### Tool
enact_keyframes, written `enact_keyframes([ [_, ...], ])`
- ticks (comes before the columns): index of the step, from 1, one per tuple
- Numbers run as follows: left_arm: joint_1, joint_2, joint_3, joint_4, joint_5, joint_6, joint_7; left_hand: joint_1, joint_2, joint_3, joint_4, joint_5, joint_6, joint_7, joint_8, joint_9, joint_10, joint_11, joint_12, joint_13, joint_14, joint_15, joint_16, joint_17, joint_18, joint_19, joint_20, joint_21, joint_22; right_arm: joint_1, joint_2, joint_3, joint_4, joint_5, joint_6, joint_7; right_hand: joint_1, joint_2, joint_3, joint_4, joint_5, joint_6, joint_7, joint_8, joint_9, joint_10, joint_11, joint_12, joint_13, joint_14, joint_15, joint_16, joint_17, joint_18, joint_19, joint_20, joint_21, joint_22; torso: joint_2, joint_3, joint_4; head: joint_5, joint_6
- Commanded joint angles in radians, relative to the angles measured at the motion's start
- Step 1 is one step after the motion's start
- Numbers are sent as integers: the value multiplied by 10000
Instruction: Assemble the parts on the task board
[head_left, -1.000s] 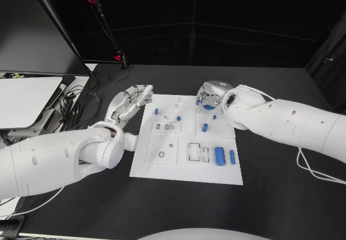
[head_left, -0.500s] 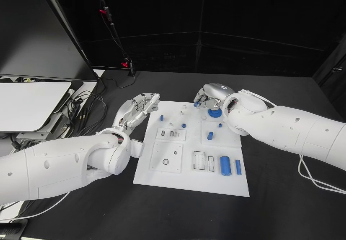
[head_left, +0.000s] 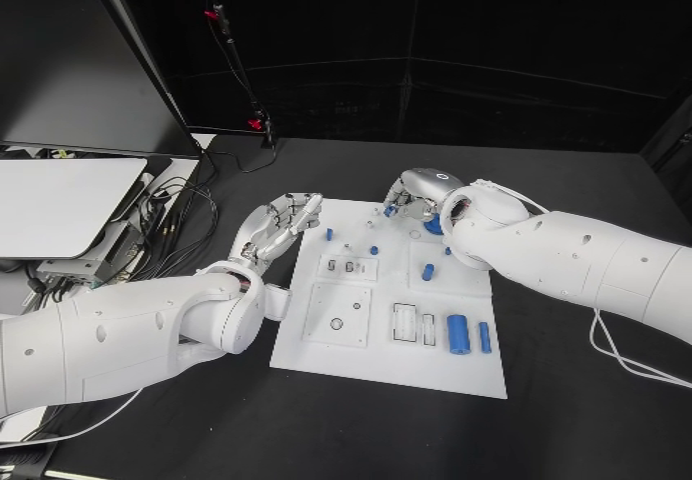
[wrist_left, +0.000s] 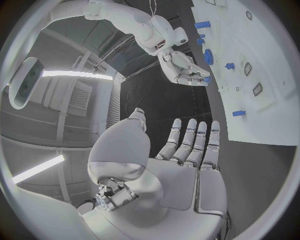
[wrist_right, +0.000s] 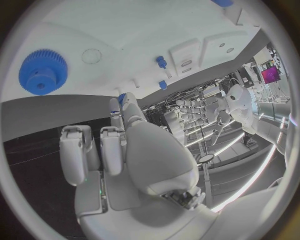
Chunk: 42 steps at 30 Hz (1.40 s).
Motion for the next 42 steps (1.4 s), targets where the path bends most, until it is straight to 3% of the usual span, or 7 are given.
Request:
enact_keyframes([
  [1, -1, 15, 7, 9, -67, 126, 2700, 14, 121, -37, 7, 59, 69, 1446, -55, -3, 88, 9, -59, -3, 67, 11, -37, 4, 77, -43, -5, -9, -9, 27, 38, 10, -43, -149, 208, 123, 18, 69, 26, 38, 42, 113, 73, 20, 22, 58, 2, -41, -12, 756, 93, -14, 1187, 15, 766, 27, -24, 2281, 69, -15, 45, -41, -17],
  [8, -35, 14, 1, 40, -169, 147, 2700, 31, 134, -43, 4, 72, 67, 1446, -63, -3, 84, 9, -65, -4, 63, 12, -39, 4, 75, -49, -5, -12, -11, 26, 86, 11, -123, -473, -50, 93, 27, 64, 25, 41, 41, 105, 74, -4, 13, 64, 4, -79, -12, 756, 97, -15, 1186, 15, 768, 34, -23, 2284, 74, -25, 65, -101, -40],
  [12, -41, -1, 0, 57, -326, 158, 2688, 40, 140, -46, 3, 79, 66, 1446, -66, -4, 82, 10, -67, -4, 61, 13, -40, 4, 75, -59, -5, -21, -15, 26, 125, 11, -212, -559, -193, 97, 27, 64, 25, 41, 41, 105, 74, -4, 13, 64, 4, -79, -12, 756, 97, -15, 1186, 15, 768, 34, -23, 2284, 79, -40, 75, -94, -29],
  [23, -46, -2, -2, 97, -433, 188, 2658, 56, 171, -58, 8, 96, 58, 1448, -81, -5, 72, 11, -78, -4, 49, 15, -45, 4, 72, -76, -5, -34, -22, 26, 439, 53, -714, -620, -590, 340, 52, 48, 24, 35, 42, 92, 71, -42, 1, 72, 4, -140, -12, 764, 102, -4, 1229, 3, 803, 43, -5, 2333, 90, -29, 60, -16, -14],
  [33, -45, -15, -2, 144, -440, 192, 2639, 56, 171, -58, 8, 96, 58, 1448, -81, -5, 72, 11, -78, -4, 49, 15, -45, 4, 72, -76, -5, -34, -22, 25, 835, 90, -1295, -625, -602, 434, 61, 47, 26, 34, 42, 88, 71, -55, -3, 74, 5, -162, -12, 766, 104, -1, 1240, 0, 811, 46, -1, 2345, 132, -29, 137, -26, 17],
  [42, -43, -33, -1, 175, -441, 190, 2611, 56, 171, -58, 8, 96, 58, 1448, -81, -5, 72, 11, -78, -4, 49, 15, -45, 4, 72, -76, -5, -34, -22, 20, 1136, 93, -1806, -626, -538, 492, 83, 50, 34, 34, 42, 82, 70, -85, -11, 74, 10, -218, -13, 766, 108, -1, 1241, 1, 809, 52, -2, 2343, 115, -43, 97, 67, -30],
])
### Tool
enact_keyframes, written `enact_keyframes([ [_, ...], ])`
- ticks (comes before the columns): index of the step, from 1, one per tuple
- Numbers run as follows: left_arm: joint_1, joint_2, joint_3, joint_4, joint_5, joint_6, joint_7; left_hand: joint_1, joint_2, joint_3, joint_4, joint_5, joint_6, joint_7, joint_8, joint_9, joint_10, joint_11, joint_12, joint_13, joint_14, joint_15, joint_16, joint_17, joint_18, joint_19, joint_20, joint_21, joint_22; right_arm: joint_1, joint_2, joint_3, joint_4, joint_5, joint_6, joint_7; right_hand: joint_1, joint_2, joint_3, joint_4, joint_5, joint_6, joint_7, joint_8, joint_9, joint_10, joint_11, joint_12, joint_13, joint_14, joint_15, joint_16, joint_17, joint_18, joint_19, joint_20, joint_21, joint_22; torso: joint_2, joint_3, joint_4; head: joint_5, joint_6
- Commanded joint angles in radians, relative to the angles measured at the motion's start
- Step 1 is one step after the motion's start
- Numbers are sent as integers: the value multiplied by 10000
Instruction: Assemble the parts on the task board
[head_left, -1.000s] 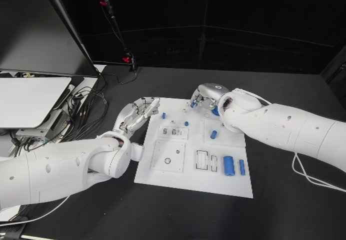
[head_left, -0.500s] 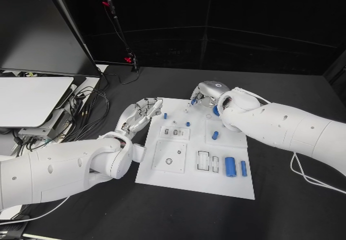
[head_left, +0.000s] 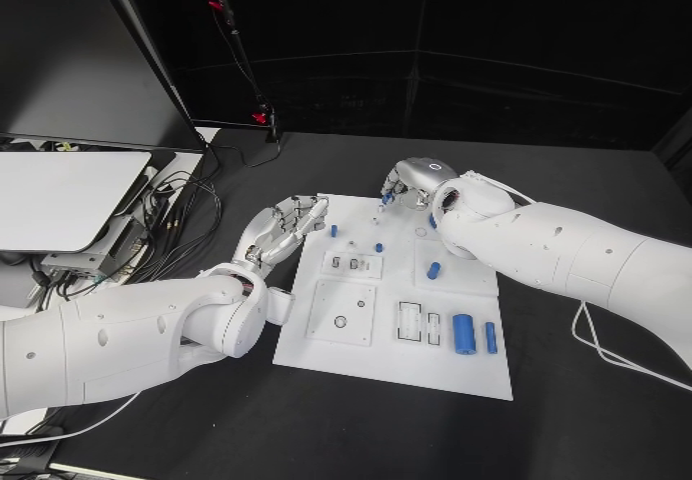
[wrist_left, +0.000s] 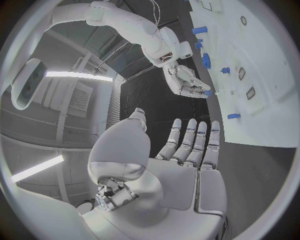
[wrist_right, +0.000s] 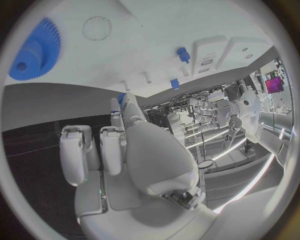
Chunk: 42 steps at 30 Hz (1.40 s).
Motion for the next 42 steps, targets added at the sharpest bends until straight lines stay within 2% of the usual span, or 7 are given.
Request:
enact_keyframes([
  [1, 13, -10, 9, 32, -96, 96, 2609, 3, 118, -58, 8, 54, 58, 1448, -42, -5, 72, 11, -30, -4, 50, 15, -45, 3, 72, -76, -5, -34, -11, 22, 73, 10, -94, -75, -95, 140, 59, 79, 39, 33, 37, 63, -24, 25, 10, 74, 10, -52, -14, 802, 72, -1, 1237, 0, 809, 52, -2, 2343, -11, -14, -18, 23, -21],
  [4, 14, -12, 10, 28, -96, 93, 2598, 3, 118, -58, 8, 54, 58, 1448, -42, -5, 72, 11, -30, -4, 50, 15, -45, 3, 72, -76, -5, -34, -11, 21, 136, 9, -156, -75, -32, 143, 60, 79, 40, 33, 38, 62, -23, 22, 9, 74, 11, -57, -14, 803, 73, -1, 1238, 0, 809, 53, -2, 2343, -12, -13, -31, 30, -37],
  [19, 18, -10, 11, 24, -96, 82, 2566, 16, 151, -78, 10, 68, 53, 1448, -56, -5, 65, 12, -39, -4, 39, 18, -49, 4, 69, -86, -5, -37, -15, 12, 375, 8, -432, -75, 375, 144, 80, 85, 48, 35, 37, 53, -20, -12, 1, 77, 14, -113, -13, 800, 77, -3, 1227, 3, 800, 59, -7, 2331, -13, -23, 3, 54, -139],
  [30, 20, 10, 11, 13, -96, 83, 2554, 24, 169, -85, 9, 80, 50, 1449, -63, -5, 61, 13, -43, -3, 36, 19, -50, 4, 68, -95, -5, -44, -19, 2, 461, 7, -488, -75, 676, 74, 71, 87, 44, 48, 37, 46, -15, -30, -3, 80, 19, -139, -12, 795, 79, -10, 1203, 15, 767, 61, -25, 2285, -13, -32, -28, 75, -170],
  [42, 23, 4, 11, 19, -96, 88, 2526, 29, 187, -91, 10, 87, 47, 1449, -69, -5, 57, 14, -47, -3, 32, 20, -51, 5, 67, -98, -5, -44, -21, -9, 518, 7, -579, -76, 805, 49, 72, 89, 45, 52, 39, 41, -14, -42, -6, 80, 21, -156, -12, 795, 80, -10, 1203, 17, 762, 63, -27, 2279, -1, -38, -7, 53, -227],
])
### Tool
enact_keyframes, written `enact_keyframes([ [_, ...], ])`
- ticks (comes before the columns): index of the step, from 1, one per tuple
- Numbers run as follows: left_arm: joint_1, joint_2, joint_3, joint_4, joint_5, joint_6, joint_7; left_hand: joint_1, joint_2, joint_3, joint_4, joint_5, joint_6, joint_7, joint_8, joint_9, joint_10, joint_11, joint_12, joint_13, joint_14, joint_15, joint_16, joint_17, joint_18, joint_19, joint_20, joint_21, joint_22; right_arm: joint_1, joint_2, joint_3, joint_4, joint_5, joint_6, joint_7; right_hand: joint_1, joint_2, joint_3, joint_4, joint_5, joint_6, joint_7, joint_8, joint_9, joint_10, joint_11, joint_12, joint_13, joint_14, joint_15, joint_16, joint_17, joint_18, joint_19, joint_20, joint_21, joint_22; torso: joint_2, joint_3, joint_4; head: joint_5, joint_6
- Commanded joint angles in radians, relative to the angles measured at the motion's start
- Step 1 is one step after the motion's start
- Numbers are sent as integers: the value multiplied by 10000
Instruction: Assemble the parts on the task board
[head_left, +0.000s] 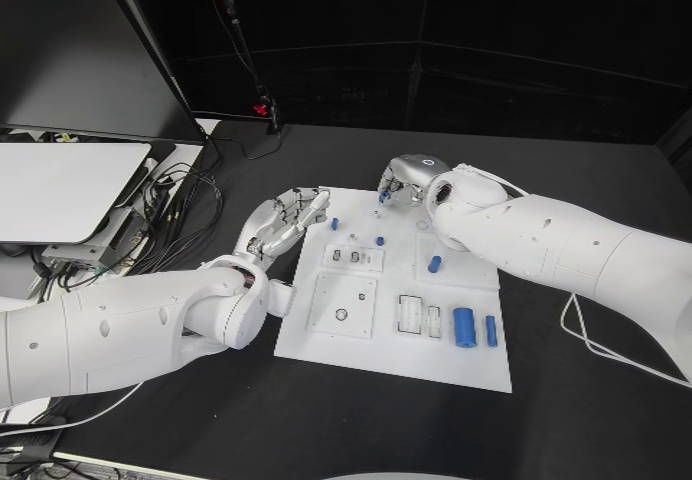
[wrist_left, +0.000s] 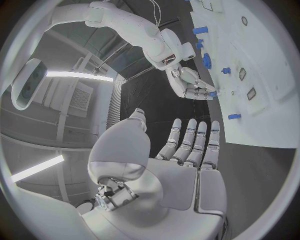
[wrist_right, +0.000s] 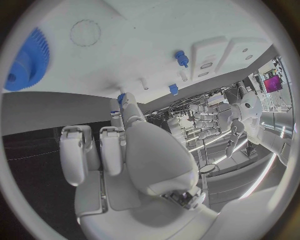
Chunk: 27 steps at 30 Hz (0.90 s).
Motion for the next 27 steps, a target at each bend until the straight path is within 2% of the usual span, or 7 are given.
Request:
enact_keyframes([
  [1, 16, -2, 9, 32, -68, 84, 2525, 14, 95, -68, -13, 37, 47, 1449, -69, -5, 57, 14, -47, -3, 31, 20, -51, 5, 67, -98, -5, -44, -10, 18, 23, 8, -21, -58, 171, -11, -9, 60, 14, 19, 37, 54, 32, 20, 10, 80, 21, -35, -12, 757, 43, -10, 1206, 16, 762, 63, -27, 2279, 15, -7, 12, -6, -7],
  [17, 25, -15, 10, 51, -68, 100, 2491, 16, 121, -78, -10, 43, 43, 1449, -77, -5, 52, 15, -52, -3, 26, 21, -51, 5, 66, -104, -5, -47, -12, 3, 133, 7, -117, -58, 228, -21, 1, 52, 10, 43, 35, -22, 29, -88, -12, 57, 33, -169, -13, 756, 55, -11, 1209, 19, 754, 76, -32, 2270, 22, -12, 24, -9, -59],
  [27, 37, -33, 10, 55, -68, 109, 2443, 16, 121, -78, -10, 43, 43, 1449, -77, -5, 52, 15, -52, -3, 26, 21, -51, 5, 66, -104, -5, -47, -12, 1, 153, 7, -145, -69, 654, -377, 0, -6, -27, 108, 34, -367, -6, -404, -47, -332, 118, -376, -23, 740, 111, -33, 1139, 50, 661, 116, -84, 2146, 29, -12, 29, 6, -114],
])
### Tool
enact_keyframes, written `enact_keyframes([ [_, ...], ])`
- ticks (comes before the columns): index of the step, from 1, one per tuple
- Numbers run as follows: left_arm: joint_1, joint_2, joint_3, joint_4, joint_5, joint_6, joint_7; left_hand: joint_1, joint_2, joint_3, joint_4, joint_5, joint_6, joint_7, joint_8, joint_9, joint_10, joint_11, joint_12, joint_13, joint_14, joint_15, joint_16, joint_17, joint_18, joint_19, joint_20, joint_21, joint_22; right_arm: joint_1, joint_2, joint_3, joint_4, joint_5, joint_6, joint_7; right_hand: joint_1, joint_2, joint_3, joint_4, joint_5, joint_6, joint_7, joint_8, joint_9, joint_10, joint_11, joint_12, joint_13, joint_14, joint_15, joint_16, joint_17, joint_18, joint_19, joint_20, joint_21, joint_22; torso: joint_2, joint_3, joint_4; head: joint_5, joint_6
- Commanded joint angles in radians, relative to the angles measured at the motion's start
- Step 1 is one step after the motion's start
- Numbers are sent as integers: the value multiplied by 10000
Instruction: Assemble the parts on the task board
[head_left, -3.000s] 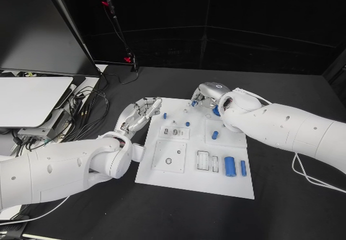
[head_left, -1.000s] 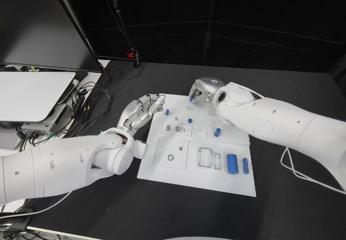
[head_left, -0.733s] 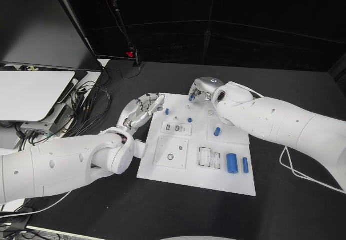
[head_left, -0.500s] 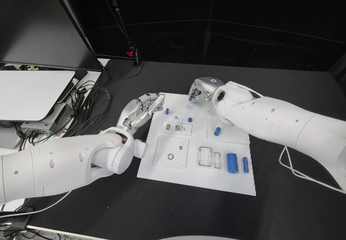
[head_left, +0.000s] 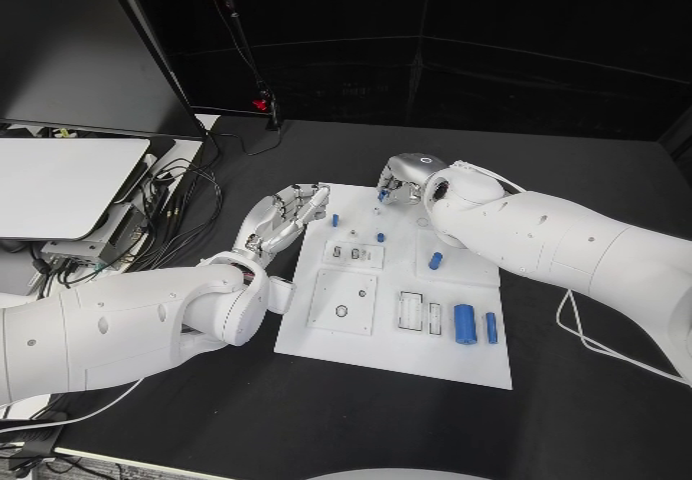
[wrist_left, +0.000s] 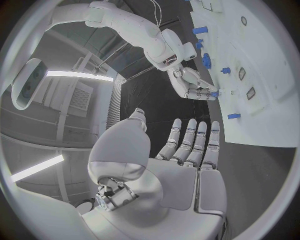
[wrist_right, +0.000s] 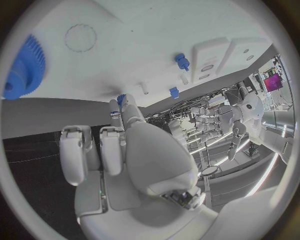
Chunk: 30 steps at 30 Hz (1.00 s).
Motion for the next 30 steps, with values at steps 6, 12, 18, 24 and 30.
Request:
enact_keyframes([
  [6, 23, -13, 10, 16, -64, 104, 2416, 16, 149, -62, 18, 49, 37, 1450, -45, -4, 45, 16, -58, -3, 20, 22, -52, 6, 64, -71, 32, -45, -15, 13, 11, 5, 25, -64, 400, -273, -30, -98, -51, 135, 36, -651, -363, -453, -42, -607, 193, -53, -4, 702, 263, -86, 966, 105, 531, 195, -161, 1921, 5, -2, 2, 17, -22],
  [12, 24, -2, 10, 5, -64, 114, 2384, 16, 149, -62, 18, 49, 37, 1450, -45, -4, 45, 16, -58, -3, 20, 22, -52, 6, 64, -71, 32, -45, -15, 10, 18, 4, 55, -65, 341, -253, -190, -337, -180, 188, 30, -1908, -601, -690, -67, -1372, 378, -43, 7, 598, 416, -217, 527, 276, 28, 358, -462, 1237, 7, 0, 4, 11, -44],
  [18, 24, -1, 10, -6, -64, 116, 2365, 21, 163, -67, 17, 55, 34, 1450, -49, -4, 42, 16, -60, -3, 17, 23, -52, 6, 63, -73, 32, -46, -16, 8, -19, 4, 102, -51, 178, -188, -352, -419, -193, 203, 37, -2925, -709, -702, -69, -1731, 449, 8, 34, 508, 479, -343, 168, 387, -282, 438, -682, 791, 6, -4, 9, 1, -62],
  [24, 24, 9, 10, -20, -63, 136, 2352, 31, 184, -72, 14, 67, 32, 1449, -54, -4, 39, 17, -63, -3, 14, 24, -52, 7, 62, -79, 34, -49, -18, 7, -124, 4, 208, 25, -308, -32, -540, -489, -224, 246, 37, -2725, -575, -632, -17, -1828, 479, 54, 50, 457, 507, -426, -43, 429, -389, 475, -786, 612, 14, -8, 4, -15, -71],
  [30, 26, 3, 10, -79, -63, 153, 2346, 31, 184, -72, 14, 67, 32, 1449, -54, -4, 39, 17, -63, -3, 14, 24, -52, 7, 62, -79, 34, -49, -18, 8, -643, 3, 835, 799, -1488, 595, -886, -570, -272, 366, 36, -2552, -74, -594, 16, -1847, 394, 174, 75, 86, 397, -991, -1449, 671, -1095, 411, -1355, -437, -13, -10, -13, -90, -30],
])
